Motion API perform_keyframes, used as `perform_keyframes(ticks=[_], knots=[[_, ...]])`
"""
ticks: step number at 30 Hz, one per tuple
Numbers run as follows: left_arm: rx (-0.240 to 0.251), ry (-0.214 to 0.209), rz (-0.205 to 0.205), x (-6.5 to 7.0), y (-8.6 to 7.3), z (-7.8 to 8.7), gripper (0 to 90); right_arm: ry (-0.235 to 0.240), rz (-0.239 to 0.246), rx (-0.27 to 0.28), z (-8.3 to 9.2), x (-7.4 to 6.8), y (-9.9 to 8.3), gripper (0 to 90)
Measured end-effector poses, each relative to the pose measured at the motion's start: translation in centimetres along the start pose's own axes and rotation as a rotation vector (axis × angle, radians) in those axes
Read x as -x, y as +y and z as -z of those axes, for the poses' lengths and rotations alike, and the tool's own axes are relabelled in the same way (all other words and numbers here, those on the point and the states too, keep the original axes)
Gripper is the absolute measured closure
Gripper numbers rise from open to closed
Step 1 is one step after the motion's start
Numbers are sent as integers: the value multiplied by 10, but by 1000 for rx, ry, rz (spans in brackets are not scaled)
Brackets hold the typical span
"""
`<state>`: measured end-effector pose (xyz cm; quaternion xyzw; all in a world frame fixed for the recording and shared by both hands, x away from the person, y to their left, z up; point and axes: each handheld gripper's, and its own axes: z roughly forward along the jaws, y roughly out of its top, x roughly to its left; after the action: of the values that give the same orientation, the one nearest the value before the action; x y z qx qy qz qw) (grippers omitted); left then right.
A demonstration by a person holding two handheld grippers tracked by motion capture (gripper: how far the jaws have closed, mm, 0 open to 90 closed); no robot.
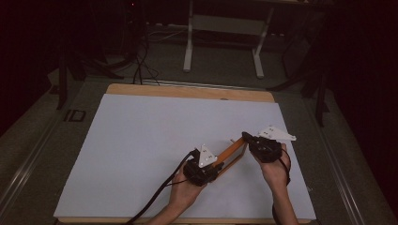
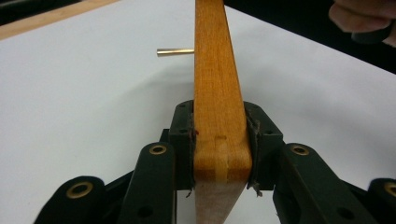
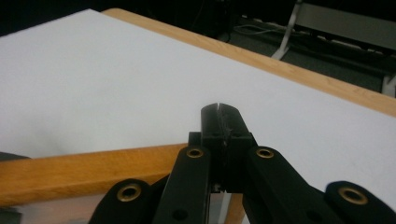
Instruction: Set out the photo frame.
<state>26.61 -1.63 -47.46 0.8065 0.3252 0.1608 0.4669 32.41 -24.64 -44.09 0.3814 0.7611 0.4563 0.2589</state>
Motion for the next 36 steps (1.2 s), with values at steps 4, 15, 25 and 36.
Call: perform_keyframes(ticks=[4,15,25,36], knots=[[8,-16,23,-2,-3,-1,676,-1,-10,-3,-3,4,-5,900],[-35,-73,79,-12,-38,-10,483,12,-29,10,-2,7,-7,900],[-70,-93,86,-10,-44,-28,556,11,-38,16,-2,7,-9,900],[-91,-58,18,-10,-40,-27,677,9,-39,18,-1,9,-9,900]])
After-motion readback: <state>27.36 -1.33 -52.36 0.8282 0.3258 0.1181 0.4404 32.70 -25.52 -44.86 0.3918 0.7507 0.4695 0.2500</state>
